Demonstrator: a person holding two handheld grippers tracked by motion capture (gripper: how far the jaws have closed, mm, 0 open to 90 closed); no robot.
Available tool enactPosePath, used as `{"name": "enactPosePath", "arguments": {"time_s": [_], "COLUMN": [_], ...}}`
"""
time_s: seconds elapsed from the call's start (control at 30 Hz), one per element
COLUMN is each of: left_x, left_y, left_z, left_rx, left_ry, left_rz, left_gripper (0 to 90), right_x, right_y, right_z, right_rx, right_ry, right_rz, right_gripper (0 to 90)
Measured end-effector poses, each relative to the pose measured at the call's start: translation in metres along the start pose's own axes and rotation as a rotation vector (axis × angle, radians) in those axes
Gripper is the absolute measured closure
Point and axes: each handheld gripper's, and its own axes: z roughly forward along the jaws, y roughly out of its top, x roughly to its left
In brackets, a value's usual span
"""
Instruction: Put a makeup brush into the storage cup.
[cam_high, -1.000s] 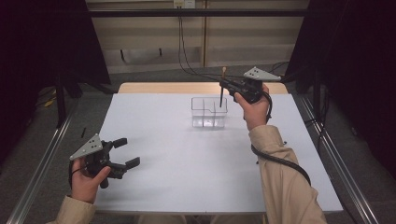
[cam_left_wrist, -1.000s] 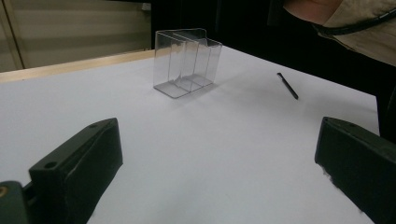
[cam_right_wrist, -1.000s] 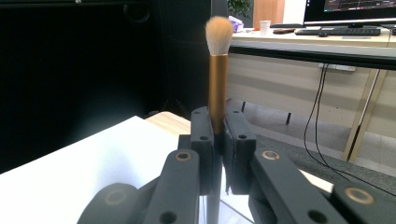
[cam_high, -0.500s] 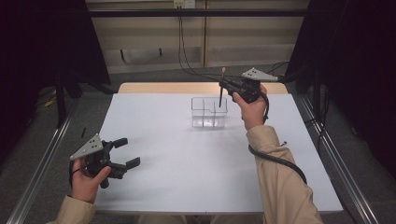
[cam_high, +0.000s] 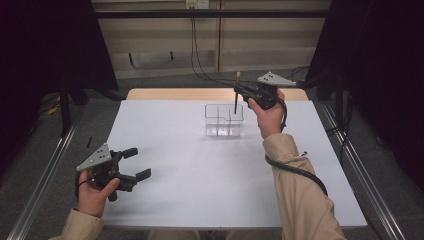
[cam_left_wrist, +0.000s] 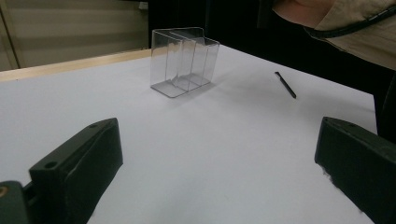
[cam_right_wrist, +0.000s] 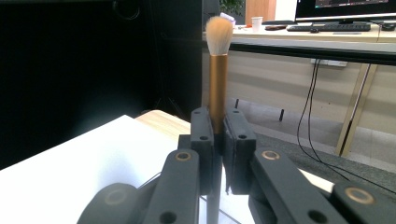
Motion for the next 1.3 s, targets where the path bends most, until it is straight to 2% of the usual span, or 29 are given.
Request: {"name": "enactPosePath", "arguments": {"time_s": [0.57, 1.3], "left_x": [0.001, 0.001], "left_y": [0.000, 0.000], "left_z": [-0.002, -0.002], "left_rx": [0.004, 0.007], "left_ry": [0.006, 0.006], "left_rz": [0.000, 0.004], "left_gripper": [0.8, 0.8], "right_x": [-0.003, -0.006], "right_y": [-0.019, -0.031], "right_z": [0.002, -0.003], "right_rx": [0.020, 0.042], "right_ry": [0.006, -0.001], "right_rz": [0.009, 0.008], "right_gripper": [83.8, 83.7]}}
